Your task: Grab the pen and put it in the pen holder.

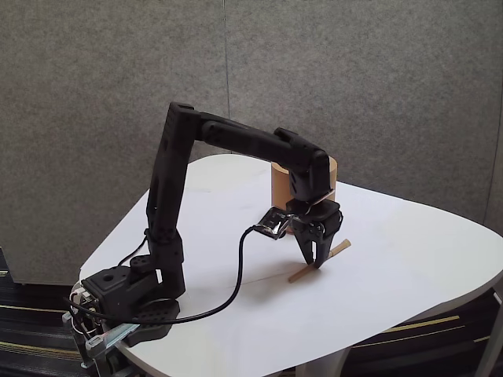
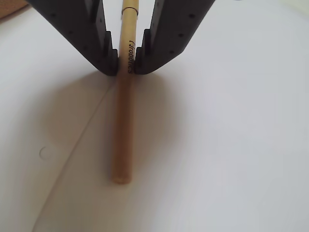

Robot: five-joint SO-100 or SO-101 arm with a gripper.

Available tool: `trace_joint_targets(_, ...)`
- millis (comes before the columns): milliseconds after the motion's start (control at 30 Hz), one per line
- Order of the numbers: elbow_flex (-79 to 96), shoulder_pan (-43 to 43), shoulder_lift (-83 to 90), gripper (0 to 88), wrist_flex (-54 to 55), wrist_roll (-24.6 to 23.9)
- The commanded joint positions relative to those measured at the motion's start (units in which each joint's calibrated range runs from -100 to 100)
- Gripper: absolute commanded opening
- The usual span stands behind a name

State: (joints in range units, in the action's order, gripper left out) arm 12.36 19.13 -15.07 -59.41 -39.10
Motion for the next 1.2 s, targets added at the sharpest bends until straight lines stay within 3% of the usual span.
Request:
trace_joint_targets(0,-1.7,-0.2,0.6,0.6,0.0,0.4)
trace_joint_targets(333,-2.2,0.2,2.0,0.6,-0.8,0.4)
trace_joint_targets(600,-1.7,1.3,15.3,0.6,-0.8,1.1)
trace_joint_targets(933,-1.8,2.6,34.8,0.6,-0.9,10.9)
trace_joint_targets(1167,-2.0,3.3,46.8,0.6,-0.2,25.6)
